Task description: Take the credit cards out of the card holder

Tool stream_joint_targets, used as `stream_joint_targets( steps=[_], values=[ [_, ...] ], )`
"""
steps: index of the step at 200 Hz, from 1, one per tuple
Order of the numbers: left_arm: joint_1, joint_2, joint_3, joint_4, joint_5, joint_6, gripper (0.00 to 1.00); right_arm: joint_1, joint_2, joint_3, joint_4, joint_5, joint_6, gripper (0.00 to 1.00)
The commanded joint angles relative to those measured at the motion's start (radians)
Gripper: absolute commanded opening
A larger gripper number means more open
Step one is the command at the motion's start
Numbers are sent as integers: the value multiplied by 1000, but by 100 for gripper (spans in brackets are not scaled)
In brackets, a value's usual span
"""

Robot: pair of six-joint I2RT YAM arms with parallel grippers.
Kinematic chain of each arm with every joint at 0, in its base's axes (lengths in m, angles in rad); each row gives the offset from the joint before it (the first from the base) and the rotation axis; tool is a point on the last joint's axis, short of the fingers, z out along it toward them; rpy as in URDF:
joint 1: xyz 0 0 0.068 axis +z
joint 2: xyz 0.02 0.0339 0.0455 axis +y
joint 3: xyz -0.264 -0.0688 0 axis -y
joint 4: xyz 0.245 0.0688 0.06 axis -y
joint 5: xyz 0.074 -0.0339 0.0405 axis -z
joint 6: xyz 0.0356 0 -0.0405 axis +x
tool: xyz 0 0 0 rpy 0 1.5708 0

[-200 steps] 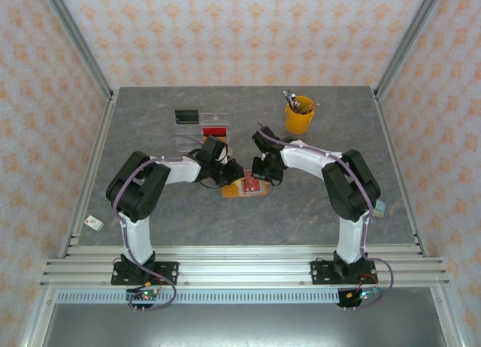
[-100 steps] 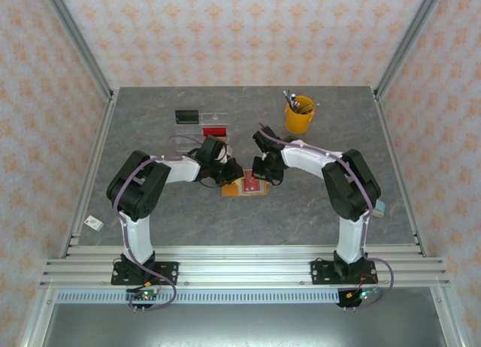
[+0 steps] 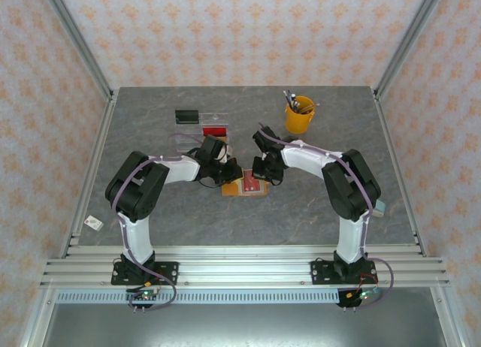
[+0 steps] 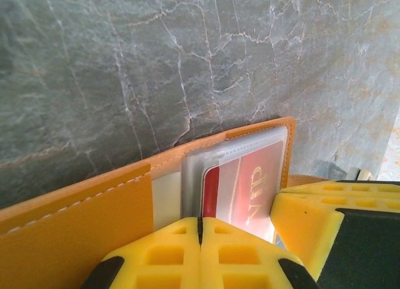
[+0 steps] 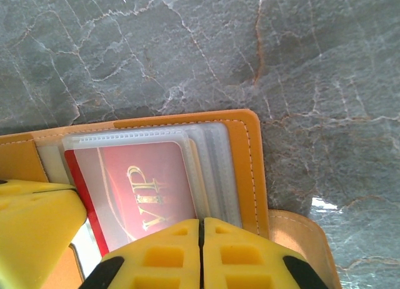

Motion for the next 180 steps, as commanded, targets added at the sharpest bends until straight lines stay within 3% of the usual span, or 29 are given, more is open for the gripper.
stream_joint_targets(
  steps=[1, 46, 92, 136, 180],
  values=[
    [13, -42, -3, -106, -69, 41, 3, 0, 46, -38, -20, 50, 3, 8],
    [22, -65, 0, -126, -57, 59, 4, 0, 47, -43, -18, 50, 4, 8],
    [18, -73, -28, 5, 48, -5, 15, 0, 41, -47, 14, -12, -4, 8],
    [15, -28, -28, -2, 58, 4, 24, -1, 43, -57, 41, -21, -4, 5],
    [15, -15, -29, -19, 29, 11, 24, -3, 40, -63, 61, -52, -12, 4]
  ],
)
